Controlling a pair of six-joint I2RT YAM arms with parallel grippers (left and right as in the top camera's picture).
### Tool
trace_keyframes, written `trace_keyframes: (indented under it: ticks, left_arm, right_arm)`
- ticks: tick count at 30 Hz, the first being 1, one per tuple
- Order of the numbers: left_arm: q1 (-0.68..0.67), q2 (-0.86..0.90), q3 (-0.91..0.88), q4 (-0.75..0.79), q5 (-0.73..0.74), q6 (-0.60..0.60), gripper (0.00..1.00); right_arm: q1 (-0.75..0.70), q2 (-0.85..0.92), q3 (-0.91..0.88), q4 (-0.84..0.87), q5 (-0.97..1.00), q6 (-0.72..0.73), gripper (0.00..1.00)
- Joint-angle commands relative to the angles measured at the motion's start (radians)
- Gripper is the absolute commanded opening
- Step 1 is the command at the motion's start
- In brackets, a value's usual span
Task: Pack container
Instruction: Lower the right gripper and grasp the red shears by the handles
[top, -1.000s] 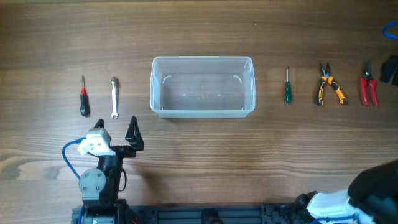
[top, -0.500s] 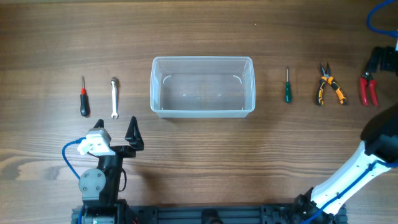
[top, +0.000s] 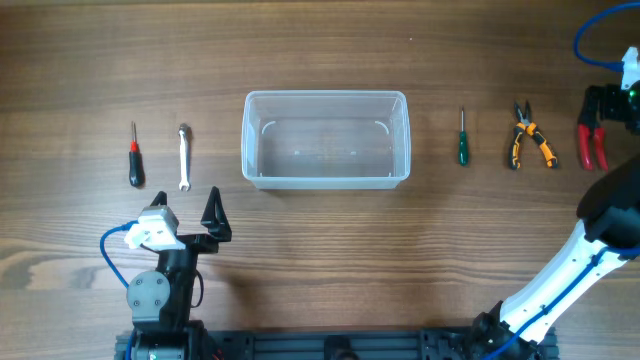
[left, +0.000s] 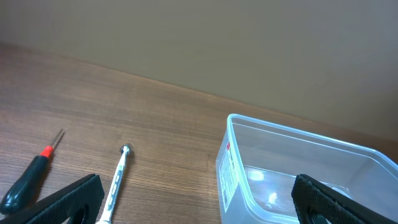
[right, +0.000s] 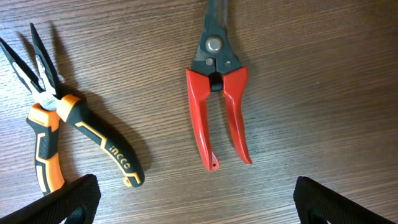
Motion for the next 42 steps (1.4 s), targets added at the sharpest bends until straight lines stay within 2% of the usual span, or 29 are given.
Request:
trace_keyframes:
  ticks: [1,5,16,42]
  left_arm:
    - [0.006,-0.006,-0.005,-0.005,-0.002,-0.01,1.0]
    - [0.006,-0.006,-0.005,-0.005,-0.002,-0.01,1.0]
    - [0.006,-0.006,-0.005,-0.005,-0.002,-0.01,1.0]
    - [0.006,-0.006,-0.005,-0.005,-0.002,-0.01,1.0]
  right_arm:
    - [0.001,0.009,0.022,-0.007,-0.018,0.004,1.0]
    - [-0.005,0.01,0.022,0.012,0.001,-0.024,1.0]
    - [-0.047,0.011,0.022,0.053,0.008,-0.279,1.0]
    - [-0.119,0.055,-0.077,0.168,0.023,-0.29,1.0]
